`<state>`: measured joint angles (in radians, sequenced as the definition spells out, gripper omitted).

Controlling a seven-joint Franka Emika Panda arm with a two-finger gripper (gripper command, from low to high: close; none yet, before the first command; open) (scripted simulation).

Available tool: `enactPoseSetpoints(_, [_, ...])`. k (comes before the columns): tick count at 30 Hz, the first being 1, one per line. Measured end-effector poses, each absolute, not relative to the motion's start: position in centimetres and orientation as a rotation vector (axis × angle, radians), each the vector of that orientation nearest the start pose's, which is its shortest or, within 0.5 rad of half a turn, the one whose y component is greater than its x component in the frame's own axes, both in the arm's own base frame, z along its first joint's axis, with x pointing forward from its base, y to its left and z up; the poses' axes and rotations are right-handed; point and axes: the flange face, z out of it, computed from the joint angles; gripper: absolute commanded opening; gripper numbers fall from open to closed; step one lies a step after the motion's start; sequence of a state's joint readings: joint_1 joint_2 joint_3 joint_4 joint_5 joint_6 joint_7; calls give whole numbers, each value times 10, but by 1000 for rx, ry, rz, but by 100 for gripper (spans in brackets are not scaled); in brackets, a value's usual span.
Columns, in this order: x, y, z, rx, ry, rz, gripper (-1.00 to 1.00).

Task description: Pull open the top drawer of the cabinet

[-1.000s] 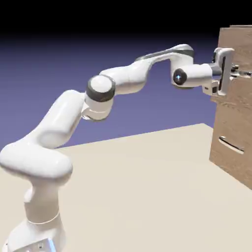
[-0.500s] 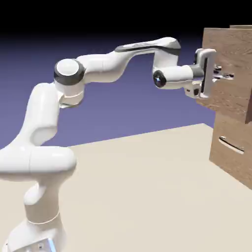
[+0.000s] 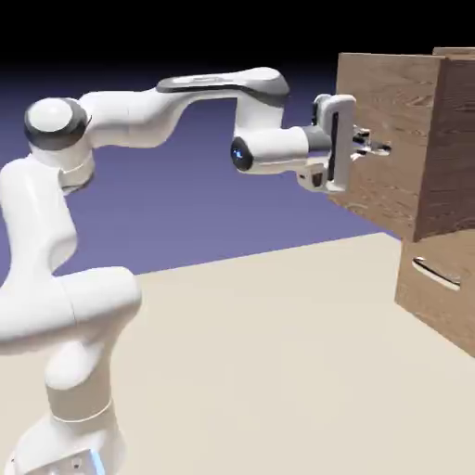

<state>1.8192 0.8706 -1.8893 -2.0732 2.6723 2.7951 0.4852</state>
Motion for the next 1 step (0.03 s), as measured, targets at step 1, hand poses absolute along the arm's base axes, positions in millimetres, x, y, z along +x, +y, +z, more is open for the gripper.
enactPoseSetpoints(1, [514, 84, 548, -614, 1482, -613, 100])
